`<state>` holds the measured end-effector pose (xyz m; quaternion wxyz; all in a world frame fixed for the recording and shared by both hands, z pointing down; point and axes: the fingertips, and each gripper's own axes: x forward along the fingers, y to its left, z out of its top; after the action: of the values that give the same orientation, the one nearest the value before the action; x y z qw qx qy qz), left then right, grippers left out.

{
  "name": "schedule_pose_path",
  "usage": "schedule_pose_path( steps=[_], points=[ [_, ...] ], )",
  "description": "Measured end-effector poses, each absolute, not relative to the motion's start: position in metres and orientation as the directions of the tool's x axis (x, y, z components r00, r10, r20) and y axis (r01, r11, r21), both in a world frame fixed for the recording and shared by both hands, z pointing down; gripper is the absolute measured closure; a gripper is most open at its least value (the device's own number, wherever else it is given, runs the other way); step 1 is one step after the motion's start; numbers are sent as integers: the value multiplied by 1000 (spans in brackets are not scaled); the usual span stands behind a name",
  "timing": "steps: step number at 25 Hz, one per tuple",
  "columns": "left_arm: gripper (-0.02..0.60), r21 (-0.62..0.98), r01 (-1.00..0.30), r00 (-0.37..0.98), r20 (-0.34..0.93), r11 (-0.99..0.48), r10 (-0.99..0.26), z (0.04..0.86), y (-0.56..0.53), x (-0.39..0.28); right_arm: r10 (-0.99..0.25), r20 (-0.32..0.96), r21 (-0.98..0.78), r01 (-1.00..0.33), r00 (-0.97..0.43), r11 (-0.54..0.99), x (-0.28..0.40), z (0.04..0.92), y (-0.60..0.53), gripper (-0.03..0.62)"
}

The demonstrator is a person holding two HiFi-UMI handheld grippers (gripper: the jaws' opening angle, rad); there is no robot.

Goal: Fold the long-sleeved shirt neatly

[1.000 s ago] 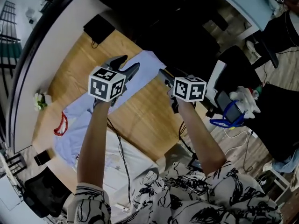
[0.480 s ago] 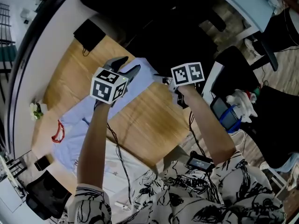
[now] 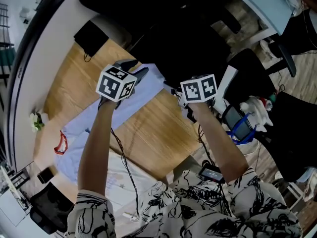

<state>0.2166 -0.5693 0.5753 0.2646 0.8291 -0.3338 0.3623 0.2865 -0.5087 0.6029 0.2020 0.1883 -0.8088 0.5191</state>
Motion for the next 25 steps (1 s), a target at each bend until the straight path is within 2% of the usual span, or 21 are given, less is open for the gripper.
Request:
schedule_pose_path(
  steps=[4,8,11,16,18,21,25],
  points=[
    [377,273,-654,545,817,-706,-188,589,-582,226,-208,572,-577,-569,-794,586,280,582,-499,568],
    [410,325,-506,533,846,-799,6,595,-577,246,-280,621,-326,-566,-732,757,268,573,-484,569],
    [417,354,-400,485,864,-845,133,603,-563,260,-270,649,-188,-494,-711,849,255,575,-463,569],
    [430,354,-292,329,910,-889,254,628,-538,254,-219,695,-76,-373,-685,925,237,592,-430,569],
    [438,338,-250,286,921,-907,264,633,-531,251,-208,706,-67,-356,-677,932,235,598,-424,568],
    [566,284,-224,286,933,-932,216,635,-530,249,-199,714,-75,-357,-671,931,234,604,-421,568],
    [571,221,-214,312,938,-952,147,635,-523,248,-206,710,-104,-390,-673,915,237,605,-424,568]
  ],
)
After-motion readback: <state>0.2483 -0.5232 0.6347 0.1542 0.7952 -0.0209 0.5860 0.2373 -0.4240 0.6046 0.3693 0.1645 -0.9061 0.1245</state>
